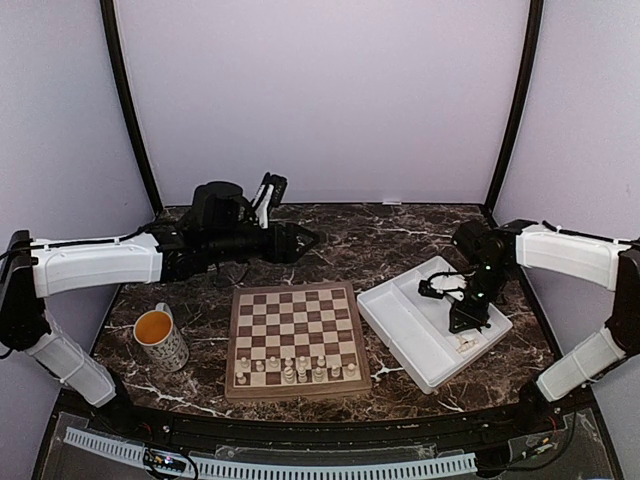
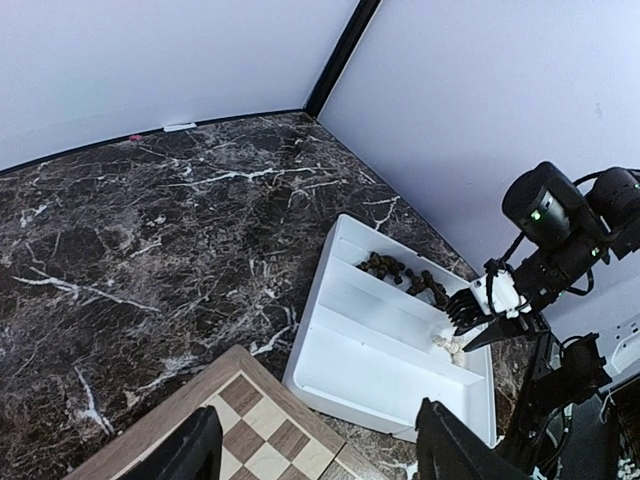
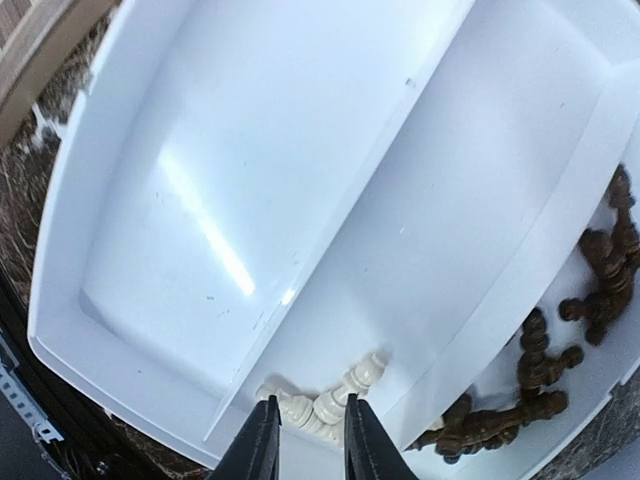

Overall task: Set up the chess pieces on the board
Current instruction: Pick up the chess pile from the storage box.

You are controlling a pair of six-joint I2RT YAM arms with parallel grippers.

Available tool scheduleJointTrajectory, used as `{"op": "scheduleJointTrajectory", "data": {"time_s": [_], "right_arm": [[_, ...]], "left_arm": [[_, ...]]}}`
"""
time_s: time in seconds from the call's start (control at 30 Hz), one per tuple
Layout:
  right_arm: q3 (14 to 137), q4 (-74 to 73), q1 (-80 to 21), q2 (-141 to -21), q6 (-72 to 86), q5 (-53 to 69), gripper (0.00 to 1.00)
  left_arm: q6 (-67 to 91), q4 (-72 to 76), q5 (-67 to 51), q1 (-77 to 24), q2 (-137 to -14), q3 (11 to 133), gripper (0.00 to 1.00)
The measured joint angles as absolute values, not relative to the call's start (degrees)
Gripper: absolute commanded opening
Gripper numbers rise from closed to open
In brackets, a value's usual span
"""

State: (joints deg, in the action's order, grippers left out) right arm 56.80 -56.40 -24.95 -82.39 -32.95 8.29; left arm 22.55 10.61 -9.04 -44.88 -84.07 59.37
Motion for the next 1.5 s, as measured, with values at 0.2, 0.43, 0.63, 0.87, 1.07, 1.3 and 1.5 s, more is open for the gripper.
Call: {"op": "scheduleJointTrajectory", "data": {"time_s": [0.2,0.43,0.63,0.87,1.07,1.3,1.5], "right_arm": [[48.9,-54.39,-24.71,-80.99,-32.23,4.1,0.22],[47.42,-51.33,-24.23,-81.12,-30.04,-0.21,0.21],[48.07,-49.45,-24.08,-84.77,-28.36,-1.78,0.23],[49.15,-49.89,-24.05,-86.06,-27.09,-1.15,0.27],[48.66,-50.28,-24.05,-86.61,-25.82,-0.99,0.28],[48.05,-50.09,-24.05,-88.36,-25.17,-1.39,0.17],[48.29,-50.0,-24.03,-87.66,-25.08,-0.73,0.11]], "left_arm": [[24.53,8.95,-11.14,-45.25,-87.07,62.78,0.68],[26.63,6.26,-10.9,-45.65,-87.55,65.04,0.67],[28.03,5.52,-10.59,-45.67,-87.55,65.56,0.67],[28.75,4.54,-10.52,-45.98,-87.55,65.76,0.68],[28.73,3.99,-11.11,-46.3,-89.12,68.25,0.67],[29.02,4.19,-12.58,-46.3,-91.5,69.41,0.67],[29.41,5.91,-14.68,-46.54,-94.45,69.58,0.67]]}}
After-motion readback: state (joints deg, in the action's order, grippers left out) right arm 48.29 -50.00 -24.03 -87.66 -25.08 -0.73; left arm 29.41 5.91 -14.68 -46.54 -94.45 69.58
